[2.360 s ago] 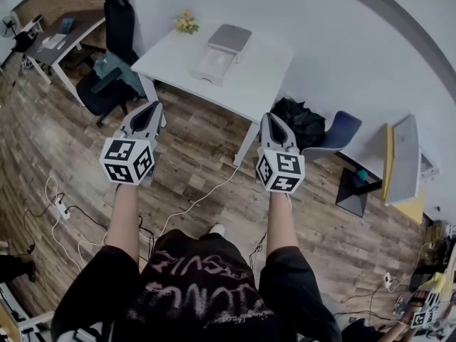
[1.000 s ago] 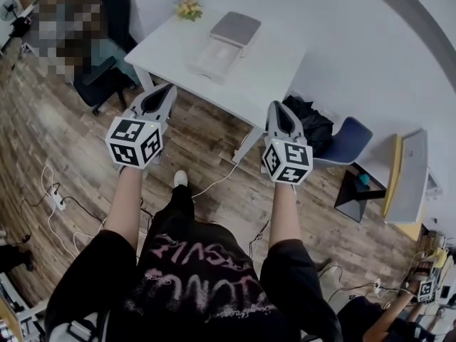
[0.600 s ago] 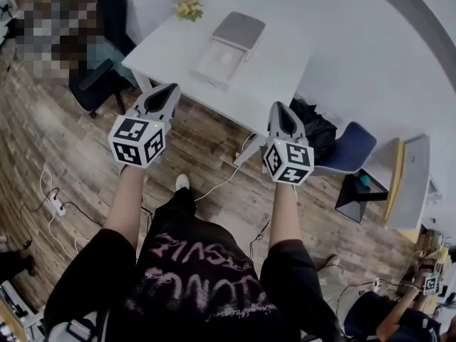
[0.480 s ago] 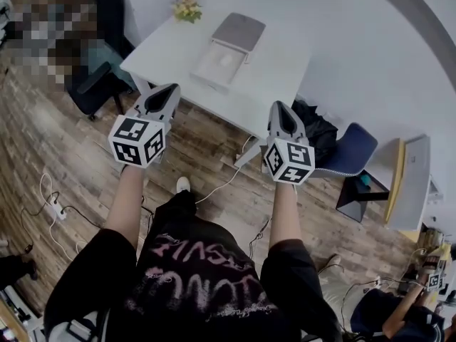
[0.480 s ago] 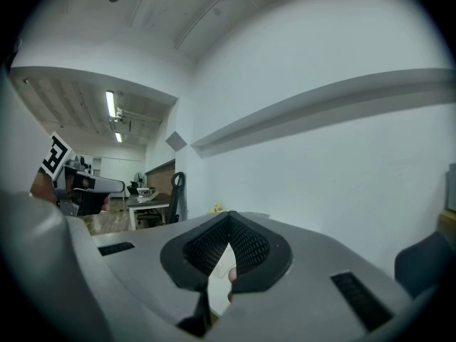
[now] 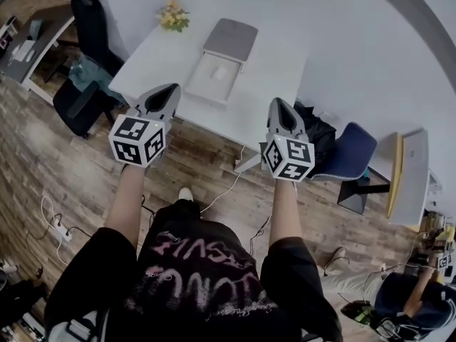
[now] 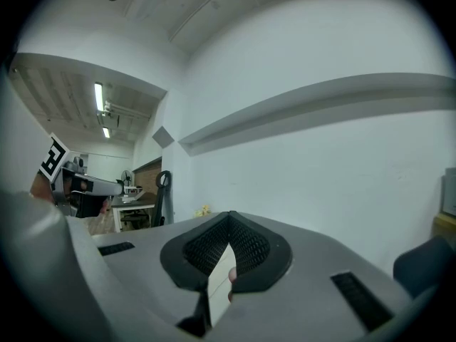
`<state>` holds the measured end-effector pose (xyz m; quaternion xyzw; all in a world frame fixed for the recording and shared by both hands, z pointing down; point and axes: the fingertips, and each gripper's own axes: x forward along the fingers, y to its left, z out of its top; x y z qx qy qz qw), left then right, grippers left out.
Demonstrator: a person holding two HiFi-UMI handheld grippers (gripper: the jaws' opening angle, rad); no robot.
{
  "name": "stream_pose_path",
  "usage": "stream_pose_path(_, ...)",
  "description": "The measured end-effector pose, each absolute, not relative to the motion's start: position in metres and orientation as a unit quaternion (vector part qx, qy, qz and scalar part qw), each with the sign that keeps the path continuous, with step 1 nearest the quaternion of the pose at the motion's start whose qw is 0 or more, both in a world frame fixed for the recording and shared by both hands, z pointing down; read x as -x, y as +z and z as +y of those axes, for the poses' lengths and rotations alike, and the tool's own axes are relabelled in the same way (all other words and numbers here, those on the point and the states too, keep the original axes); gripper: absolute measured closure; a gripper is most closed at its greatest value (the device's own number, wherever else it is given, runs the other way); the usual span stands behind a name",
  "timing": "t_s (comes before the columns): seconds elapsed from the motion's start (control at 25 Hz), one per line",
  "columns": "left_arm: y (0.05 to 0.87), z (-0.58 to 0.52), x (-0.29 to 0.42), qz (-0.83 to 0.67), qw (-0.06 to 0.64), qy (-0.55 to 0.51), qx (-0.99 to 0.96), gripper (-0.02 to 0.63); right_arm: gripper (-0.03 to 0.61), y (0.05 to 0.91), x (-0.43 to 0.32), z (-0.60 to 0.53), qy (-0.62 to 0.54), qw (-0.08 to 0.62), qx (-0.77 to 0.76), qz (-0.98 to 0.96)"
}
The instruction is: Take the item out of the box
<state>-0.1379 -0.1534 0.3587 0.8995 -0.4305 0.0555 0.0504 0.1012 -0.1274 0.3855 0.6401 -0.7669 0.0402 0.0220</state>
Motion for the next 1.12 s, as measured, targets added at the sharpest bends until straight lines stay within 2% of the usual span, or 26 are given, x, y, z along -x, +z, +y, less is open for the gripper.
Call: stream_pose_path(1.12,0.369,-0.282,0.134,-0.351,0.072,0.069,-0.931,0.612,0.569,0.382,-0.096,-0.234,0.039,0.027,-0.693,-0.719)
